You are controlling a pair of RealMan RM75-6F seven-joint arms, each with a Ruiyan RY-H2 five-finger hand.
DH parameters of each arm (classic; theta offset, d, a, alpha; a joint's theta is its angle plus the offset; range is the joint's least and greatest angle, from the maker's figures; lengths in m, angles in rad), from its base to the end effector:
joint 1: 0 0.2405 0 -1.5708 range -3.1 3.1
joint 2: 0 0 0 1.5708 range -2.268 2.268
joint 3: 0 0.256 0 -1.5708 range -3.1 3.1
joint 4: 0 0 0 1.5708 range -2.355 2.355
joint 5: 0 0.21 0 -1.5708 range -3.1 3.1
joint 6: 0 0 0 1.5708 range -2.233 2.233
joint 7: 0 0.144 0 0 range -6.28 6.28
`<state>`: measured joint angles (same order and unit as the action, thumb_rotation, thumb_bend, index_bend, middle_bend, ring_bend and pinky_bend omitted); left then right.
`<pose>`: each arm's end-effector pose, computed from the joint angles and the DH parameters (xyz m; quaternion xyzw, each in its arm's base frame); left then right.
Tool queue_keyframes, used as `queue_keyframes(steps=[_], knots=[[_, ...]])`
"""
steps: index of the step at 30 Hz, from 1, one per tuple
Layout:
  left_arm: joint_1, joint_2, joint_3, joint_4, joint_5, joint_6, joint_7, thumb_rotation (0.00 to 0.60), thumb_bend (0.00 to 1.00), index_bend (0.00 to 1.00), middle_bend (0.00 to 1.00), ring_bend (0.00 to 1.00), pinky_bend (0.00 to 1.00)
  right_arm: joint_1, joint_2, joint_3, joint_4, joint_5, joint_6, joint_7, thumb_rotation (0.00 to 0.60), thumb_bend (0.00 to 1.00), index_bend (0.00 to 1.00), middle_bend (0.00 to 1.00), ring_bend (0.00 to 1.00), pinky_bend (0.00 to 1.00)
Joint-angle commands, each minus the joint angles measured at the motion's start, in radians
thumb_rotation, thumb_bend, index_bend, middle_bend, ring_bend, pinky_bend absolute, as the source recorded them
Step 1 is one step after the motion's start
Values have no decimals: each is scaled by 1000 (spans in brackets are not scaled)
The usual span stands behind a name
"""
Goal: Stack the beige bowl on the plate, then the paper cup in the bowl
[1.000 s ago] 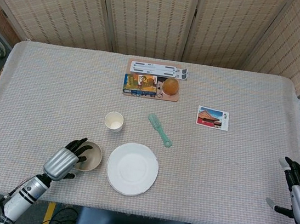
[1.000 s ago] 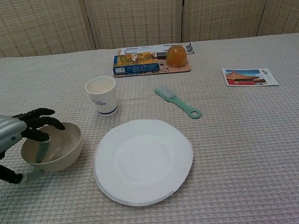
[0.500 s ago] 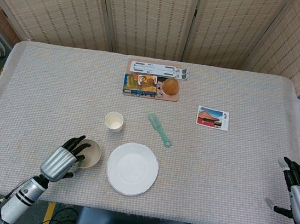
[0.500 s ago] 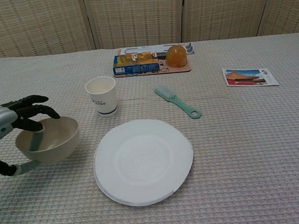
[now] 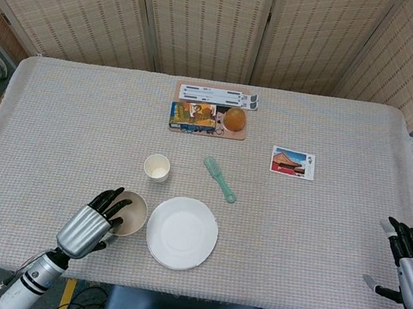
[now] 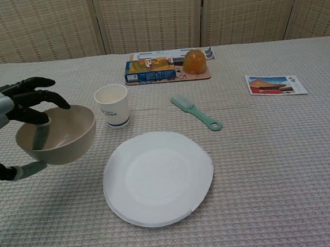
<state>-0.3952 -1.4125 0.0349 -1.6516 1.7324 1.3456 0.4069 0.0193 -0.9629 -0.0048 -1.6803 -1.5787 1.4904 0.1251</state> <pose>-0.1804 0.2162 0.0330 -0.7656 -0.2184 -0.4392 0.4161 -0.3126 -0.1485 0.1910 0.6037 -0.4179 0.3780 0.5639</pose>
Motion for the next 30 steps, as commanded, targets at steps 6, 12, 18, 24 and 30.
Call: queue_keyframes(steps=[6, 12, 18, 24, 30], knots=[[-28, -33, -25, -94, -28, -89, 162, 600, 293, 652, 244, 20, 199, -14, 19, -8, 26, -32, 38, 86, 600, 132, 0, 0, 0, 0], [-69, -89, -53, -75, -61, -157, 183, 600, 293, 652, 246, 20, 198, -19, 29, -14, 39, -47, 51, 127, 600, 131, 0, 0, 0, 0], [-113, -131, -77, -45, -79, -210, 195, 600, 293, 653, 246, 20, 198, -28, 37, -19, 49, -58, 71, 156, 600, 132, 0, 0, 0, 0], [-136, -161, -86, -7, -90, -227, 191, 600, 293, 654, 247, 20, 198, -26, 38, -19, 53, -58, 68, 165, 600, 131, 0, 0, 0, 0], [-159, -191, -90, 55, -98, -243, 143, 600, 293, 655, 248, 20, 198, -26, 41, -20, 54, -54, 65, 172, 600, 131, 0, 0, 0, 0]])
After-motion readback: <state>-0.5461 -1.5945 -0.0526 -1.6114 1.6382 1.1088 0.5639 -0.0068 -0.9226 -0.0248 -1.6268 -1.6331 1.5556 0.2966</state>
